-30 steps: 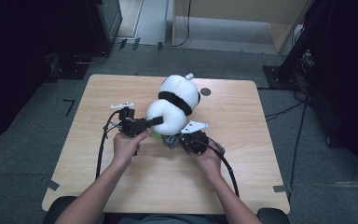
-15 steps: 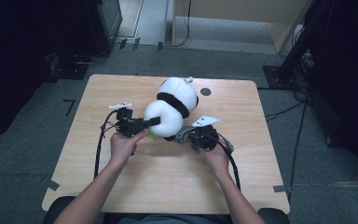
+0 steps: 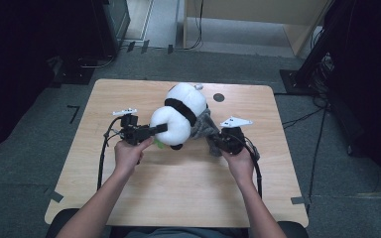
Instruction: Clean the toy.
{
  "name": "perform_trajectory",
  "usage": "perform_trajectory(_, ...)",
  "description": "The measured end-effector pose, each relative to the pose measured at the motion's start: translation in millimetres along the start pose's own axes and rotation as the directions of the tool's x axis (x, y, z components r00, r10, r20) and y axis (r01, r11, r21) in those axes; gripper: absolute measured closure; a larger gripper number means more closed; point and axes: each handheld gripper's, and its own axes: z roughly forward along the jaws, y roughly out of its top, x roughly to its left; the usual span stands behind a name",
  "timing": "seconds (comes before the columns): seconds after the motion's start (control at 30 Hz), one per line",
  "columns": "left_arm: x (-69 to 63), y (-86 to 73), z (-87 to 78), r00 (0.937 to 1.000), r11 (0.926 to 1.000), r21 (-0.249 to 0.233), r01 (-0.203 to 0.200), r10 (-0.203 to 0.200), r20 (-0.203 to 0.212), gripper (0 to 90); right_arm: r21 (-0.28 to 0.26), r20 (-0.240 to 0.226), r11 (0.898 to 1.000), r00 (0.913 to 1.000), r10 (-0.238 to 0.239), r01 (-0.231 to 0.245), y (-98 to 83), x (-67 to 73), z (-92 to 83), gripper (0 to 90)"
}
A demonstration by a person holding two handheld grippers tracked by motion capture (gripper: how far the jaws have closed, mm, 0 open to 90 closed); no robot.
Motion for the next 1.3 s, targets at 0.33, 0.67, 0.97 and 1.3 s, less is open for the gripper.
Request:
perform_trajectory(0.33, 7.7, 3.4, -6.1, 0.9998, 0.9998, -0.018, 0.009, -0.009, -0.018, 52.4, -0.039, 0.011, 0.999, 0.9999, 0.007, -0.007, 8.1, -5.9, -18.6, 81.1)
perform_trajectory(0.67, 18.8, 9.8, -15.9, 0.9986, 0.9992, -0.038, 0.011, -0.013, -0.051, 52.3, -0.042, 0.049, 0.998, 0.9976, 0.049, -0.047, 5.2, -28.3, -30.7, 80.9)
perform_trajectory(0.97, 31.0, 16.2, -25.8, 0.9928, 0.999, -0.04, -0.019, 0.014, -0.119, 52.3, -0.063, 0.087, 0.995, 0.9931, 0.079, -0.074, 3.3, -44.8, -45.8, 80.9)
perform_trajectory(1.3, 46.9, 21.0, -38.3, 0.985, 0.9989, -0.044, -0.019, 0.012, -0.172, 52.3, -0.06, 0.126, 0.993, 0.9862, 0.106, -0.099, -4.1, -61.2, -57.5, 80.7)
